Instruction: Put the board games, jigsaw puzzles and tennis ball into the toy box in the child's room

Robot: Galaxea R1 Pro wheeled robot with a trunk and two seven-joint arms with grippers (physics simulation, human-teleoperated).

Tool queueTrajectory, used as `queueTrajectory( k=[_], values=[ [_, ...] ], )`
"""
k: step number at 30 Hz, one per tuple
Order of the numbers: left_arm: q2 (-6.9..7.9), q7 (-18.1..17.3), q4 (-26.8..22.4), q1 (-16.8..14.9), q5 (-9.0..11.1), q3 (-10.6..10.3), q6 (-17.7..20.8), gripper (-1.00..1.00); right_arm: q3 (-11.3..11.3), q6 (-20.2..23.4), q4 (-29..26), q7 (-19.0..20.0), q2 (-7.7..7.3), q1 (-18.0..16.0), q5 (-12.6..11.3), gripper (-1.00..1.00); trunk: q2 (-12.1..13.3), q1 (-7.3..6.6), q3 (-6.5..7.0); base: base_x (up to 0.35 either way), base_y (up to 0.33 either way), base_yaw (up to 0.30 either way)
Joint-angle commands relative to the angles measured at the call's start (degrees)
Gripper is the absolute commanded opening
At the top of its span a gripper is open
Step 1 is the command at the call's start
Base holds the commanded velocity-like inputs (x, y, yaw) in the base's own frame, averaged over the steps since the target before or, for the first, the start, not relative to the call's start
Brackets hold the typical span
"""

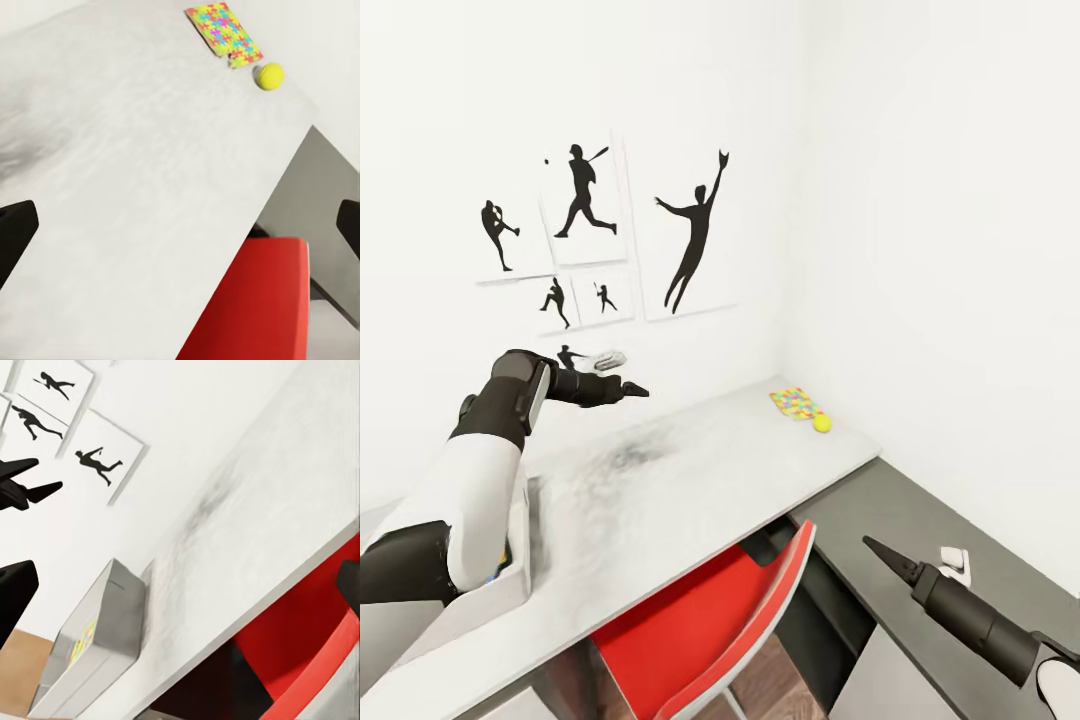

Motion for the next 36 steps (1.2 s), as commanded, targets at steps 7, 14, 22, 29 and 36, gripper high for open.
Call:
queueTrajectory(
  k=[7,14,22,29,36],
  values=[
    [0.0,-0.5,0.0,-0.1,-0.6,0.2,0.2,1.0,-0.2,1.5,0.0,-1.0,-0.11,-1.7,-0.4,1.0,-0.1,0.04,-0.13,0.034,-0.051,0.0],
    [0.0,-0.5,0.0,-0.1,-0.6,0.1,0.2,1.0,-0.2,14.4,2.2,-16.9,-0.31,-17.7,-0.5,1.0,-0.1,0.04,-0.13,0.128,0.068,0.0],
    [-0.04,-0.5,0.0,-0.1,-0.6,0.1,0.3,1.0,5.5,20.0,21.6,-40.2,-0.41,-43.7,-0.7,1.0,-0.1,0.04,-0.13,0.045,0.022,0.0],
    [-0.12,-0.5,-0.1,-0.1,-0.6,0.1,0.3,1.0,9.3,20.0,32.4,-43.4,-0.61,-49.6,-0.6,1.0,-0.1,0.04,-0.13,0.098,0.054,0.0],
    [-0.19,-0.6,-0.1,-0.1,-0.6,0.1,0.3,1.0,10.2,20.0,33.6,-43.9,-0.64,-50.2,-0.4,1.0,-0.1,0.04,-0.13,0.152,0.006,0.0]
  ],
)
